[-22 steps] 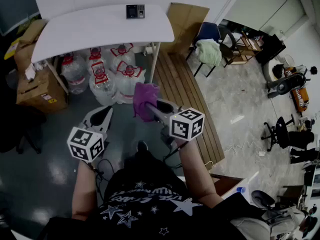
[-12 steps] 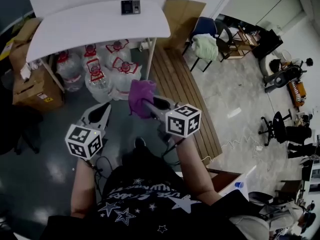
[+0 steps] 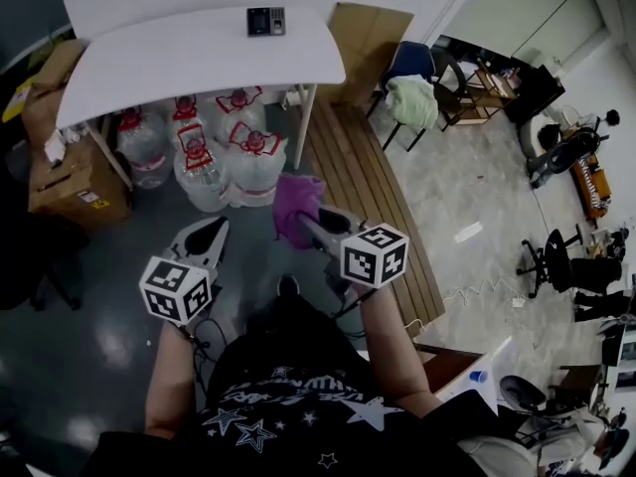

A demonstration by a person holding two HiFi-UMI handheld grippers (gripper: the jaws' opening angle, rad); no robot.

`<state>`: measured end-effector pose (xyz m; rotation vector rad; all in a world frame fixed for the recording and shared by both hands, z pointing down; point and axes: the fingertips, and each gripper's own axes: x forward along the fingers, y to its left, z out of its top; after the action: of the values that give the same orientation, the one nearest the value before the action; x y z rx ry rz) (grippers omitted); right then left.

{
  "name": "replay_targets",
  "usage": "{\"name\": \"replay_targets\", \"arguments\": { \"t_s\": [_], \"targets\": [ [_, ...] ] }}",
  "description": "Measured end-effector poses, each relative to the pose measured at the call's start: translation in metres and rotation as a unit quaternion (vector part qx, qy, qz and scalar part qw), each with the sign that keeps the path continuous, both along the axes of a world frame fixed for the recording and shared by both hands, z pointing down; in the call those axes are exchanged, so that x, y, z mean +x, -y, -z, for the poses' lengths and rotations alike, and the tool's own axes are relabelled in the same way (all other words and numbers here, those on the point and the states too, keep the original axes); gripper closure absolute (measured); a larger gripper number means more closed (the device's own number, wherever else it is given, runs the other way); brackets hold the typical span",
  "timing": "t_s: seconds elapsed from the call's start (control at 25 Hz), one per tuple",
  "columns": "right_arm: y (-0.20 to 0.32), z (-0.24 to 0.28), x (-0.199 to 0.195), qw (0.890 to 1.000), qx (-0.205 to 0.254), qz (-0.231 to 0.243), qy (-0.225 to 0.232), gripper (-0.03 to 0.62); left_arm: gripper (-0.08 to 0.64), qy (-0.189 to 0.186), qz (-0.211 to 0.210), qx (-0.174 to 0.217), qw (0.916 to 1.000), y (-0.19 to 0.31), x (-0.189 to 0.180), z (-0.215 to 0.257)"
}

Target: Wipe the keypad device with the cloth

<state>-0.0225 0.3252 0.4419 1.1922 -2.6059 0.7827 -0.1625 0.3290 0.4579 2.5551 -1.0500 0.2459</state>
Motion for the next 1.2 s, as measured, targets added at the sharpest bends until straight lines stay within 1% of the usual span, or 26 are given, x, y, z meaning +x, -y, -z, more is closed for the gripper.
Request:
{"name": "replay_targets", "arguments": {
  "t_s": [0.16,0.36,0.76,0.84,0.96,1.2],
  "targets": [
    [0.017,-0.006,0.003,1.0,-0.006,0.0,0.003,0.497,0.552,0.001,0.01,-0.003,0.9999,0.013,-0.001,-0.002],
    [0.058,-0.013,0.011,1.0,-0.012,0.016,0.012,0.497,0.551,0.0,0.033,-0.008,0.9994,0.05,0.005,-0.005],
    [0.163,-0.023,0.061,0.999,-0.03,0.029,0.015,0.497,0.552,0.015,0.05,-0.025,0.9983,0.136,0.05,-0.013],
    [0.179,-0.027,0.067,0.999,-0.034,0.039,0.013,0.497,0.552,0.021,0.055,-0.028,0.9979,0.153,0.059,-0.015],
    [0.199,-0.032,0.079,0.998,-0.041,0.053,0.003,0.497,0.551,0.02,0.061,-0.029,0.9975,0.175,0.076,-0.014],
    [0.231,-0.029,0.099,0.997,-0.038,0.074,0.01,0.497,0.551,0.034,0.067,-0.021,0.997,0.205,0.101,-0.01]
  ]
}}
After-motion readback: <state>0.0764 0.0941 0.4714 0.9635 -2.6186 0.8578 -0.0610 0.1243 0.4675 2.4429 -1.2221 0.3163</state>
